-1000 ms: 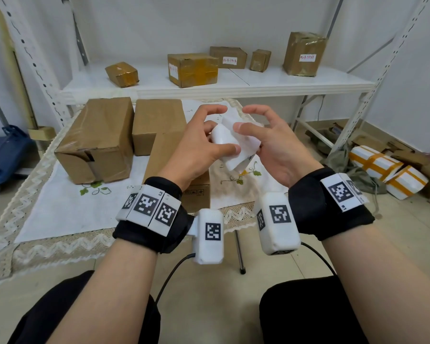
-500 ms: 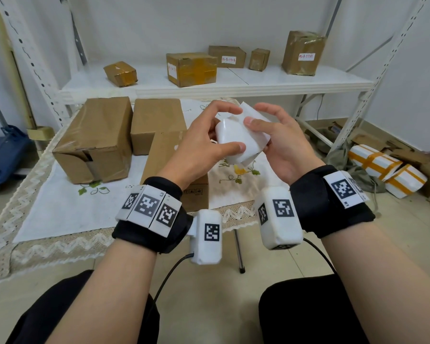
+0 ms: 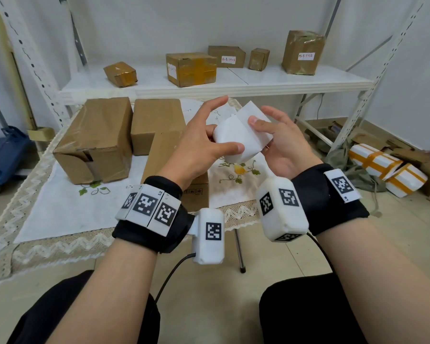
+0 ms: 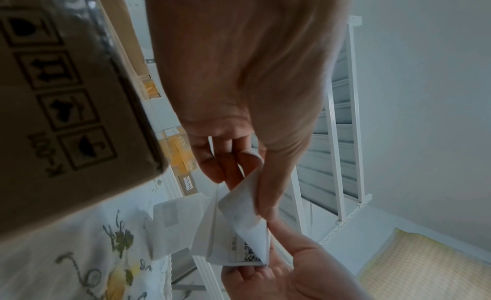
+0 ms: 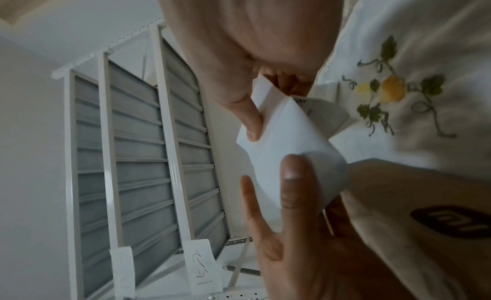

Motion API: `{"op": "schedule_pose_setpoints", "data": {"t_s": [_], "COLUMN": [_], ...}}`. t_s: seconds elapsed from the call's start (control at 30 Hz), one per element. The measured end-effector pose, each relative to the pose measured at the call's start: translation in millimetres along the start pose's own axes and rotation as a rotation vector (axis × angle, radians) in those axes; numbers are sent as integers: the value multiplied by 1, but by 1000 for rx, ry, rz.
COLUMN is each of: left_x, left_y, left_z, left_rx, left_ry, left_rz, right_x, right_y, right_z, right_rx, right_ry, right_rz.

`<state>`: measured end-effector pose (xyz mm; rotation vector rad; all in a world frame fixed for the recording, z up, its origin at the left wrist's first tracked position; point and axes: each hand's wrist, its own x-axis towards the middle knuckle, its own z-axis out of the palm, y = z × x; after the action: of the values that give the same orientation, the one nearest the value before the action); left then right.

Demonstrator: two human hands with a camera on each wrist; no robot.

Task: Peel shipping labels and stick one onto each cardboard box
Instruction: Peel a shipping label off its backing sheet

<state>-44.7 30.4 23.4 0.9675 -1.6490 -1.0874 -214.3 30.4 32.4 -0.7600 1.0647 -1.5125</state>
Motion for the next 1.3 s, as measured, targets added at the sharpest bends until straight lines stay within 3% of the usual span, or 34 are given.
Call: {"op": "schedule_pose_setpoints", "data": {"t_s": [0.23, 0.53, 0.7, 0.93, 1.3], "left_x": [-1, -1, 0, 0, 1], "left_y": [1, 3, 2, 1, -1], "left_z": [1, 3, -2, -5, -4], "left_rx": [23, 28, -72, -137, -39], "left_ry": [-10, 5, 92, 194, 142], "left_rz": [11, 29, 33, 32, -36], "right_x": [3, 2, -1, -4, -2], "right_y": [-2, -2, -3, -1, 1], "right_z": [-4, -4, 0, 3, 0], "right_rx": [68, 75, 13, -122, -19], "right_ry": [-22, 0, -99, -160, 23], "right_rz": [120, 70, 3, 31, -65]}}
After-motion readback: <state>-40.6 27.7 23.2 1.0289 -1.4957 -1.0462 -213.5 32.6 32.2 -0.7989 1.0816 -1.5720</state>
